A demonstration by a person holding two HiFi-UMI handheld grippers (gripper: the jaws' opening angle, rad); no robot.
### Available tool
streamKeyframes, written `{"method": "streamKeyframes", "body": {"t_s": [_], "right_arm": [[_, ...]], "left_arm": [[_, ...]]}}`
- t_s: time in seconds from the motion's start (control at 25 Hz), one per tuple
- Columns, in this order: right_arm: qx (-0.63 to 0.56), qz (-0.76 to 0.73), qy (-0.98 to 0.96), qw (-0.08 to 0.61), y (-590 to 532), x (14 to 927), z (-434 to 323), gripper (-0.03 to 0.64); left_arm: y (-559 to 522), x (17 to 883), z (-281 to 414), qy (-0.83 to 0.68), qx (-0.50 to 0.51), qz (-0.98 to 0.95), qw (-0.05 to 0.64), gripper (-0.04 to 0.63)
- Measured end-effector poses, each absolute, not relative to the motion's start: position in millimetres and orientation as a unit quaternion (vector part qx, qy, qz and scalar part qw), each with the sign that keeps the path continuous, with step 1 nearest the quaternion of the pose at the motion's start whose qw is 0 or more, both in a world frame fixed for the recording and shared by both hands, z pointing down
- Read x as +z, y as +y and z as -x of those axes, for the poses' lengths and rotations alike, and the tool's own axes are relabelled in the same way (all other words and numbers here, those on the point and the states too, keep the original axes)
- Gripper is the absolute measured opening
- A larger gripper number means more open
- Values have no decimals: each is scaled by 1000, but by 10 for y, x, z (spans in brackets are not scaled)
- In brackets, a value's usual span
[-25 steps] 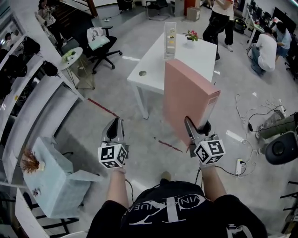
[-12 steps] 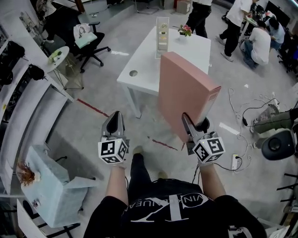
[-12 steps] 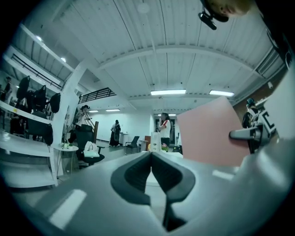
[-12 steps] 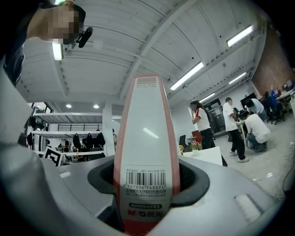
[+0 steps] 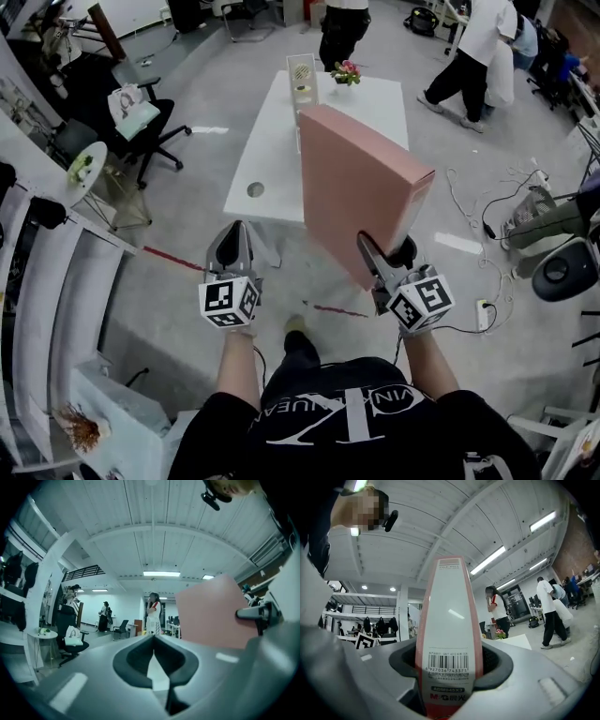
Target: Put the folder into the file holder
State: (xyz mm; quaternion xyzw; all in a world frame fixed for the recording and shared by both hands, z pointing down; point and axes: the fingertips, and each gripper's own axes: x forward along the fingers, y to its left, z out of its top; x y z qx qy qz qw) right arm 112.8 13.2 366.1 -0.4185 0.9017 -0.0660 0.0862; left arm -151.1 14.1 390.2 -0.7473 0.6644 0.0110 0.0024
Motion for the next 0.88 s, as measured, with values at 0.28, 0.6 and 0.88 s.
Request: {"method": "streamKeyframes", "body": {"t_s": [0.28, 0.6, 0.88], "right_arm": [[-73, 451, 885, 93, -428, 3591, -779, 291], [-63, 486, 865, 106, -891, 3423, -604, 291], [-33, 516, 847, 120, -1162, 3137, -480, 291]], "left_arm": [[-618, 3952, 1818, 634, 2, 773, -6, 0], [-1245, 3973, 2027, 606, -8, 796, 0, 0], [-1674, 3920, 2189, 581, -7, 814, 8, 0]]}}
